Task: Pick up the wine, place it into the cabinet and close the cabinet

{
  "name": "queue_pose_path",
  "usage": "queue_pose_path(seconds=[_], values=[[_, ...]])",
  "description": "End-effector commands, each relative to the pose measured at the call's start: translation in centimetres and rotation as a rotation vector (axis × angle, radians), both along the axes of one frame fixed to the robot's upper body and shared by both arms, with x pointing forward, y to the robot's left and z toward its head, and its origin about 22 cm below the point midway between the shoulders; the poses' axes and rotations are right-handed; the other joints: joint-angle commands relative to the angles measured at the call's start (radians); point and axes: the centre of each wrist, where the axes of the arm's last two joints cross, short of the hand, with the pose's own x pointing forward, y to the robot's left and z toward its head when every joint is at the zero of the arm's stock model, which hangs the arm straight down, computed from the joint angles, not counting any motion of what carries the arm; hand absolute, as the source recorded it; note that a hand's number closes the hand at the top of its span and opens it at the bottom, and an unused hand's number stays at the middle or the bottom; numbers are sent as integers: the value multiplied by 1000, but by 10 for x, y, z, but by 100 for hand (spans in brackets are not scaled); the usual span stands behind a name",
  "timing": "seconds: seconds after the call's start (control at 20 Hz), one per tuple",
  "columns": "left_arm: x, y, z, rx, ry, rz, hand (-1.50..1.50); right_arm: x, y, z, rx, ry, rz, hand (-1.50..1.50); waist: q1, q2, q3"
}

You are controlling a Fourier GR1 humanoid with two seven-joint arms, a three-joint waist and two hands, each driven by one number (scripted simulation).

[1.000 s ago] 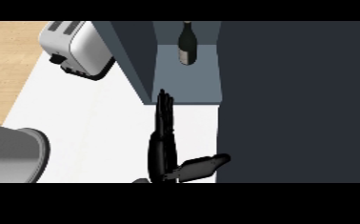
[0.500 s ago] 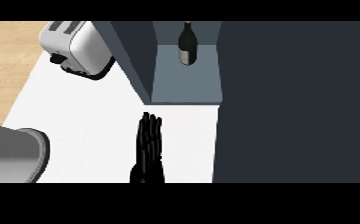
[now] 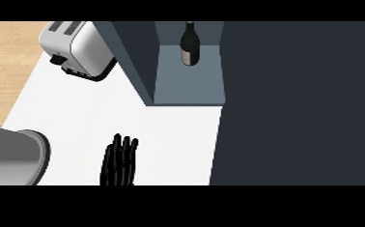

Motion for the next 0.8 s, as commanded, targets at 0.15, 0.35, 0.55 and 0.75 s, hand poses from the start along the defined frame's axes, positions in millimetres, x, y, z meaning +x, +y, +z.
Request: queue_pose_path(seconds=[0.15,0.35,0.55,0.75], values=[[-19,50,20,6,-13,-31,-150,-27,-3,2,30,-2,114,150,3,0,0],[-15,55,14,32,-20,5,-150,-46,17,1,96,126,228,150,-4,-4,-1],[-13,75,30,9,-37,25,-150,-52,22,-5,100,169,263,150,-5,-3,-1],[-4,98,28,16,-47,68,-150,-46,33,-5,46,131,379,150,2,-1,-2]])
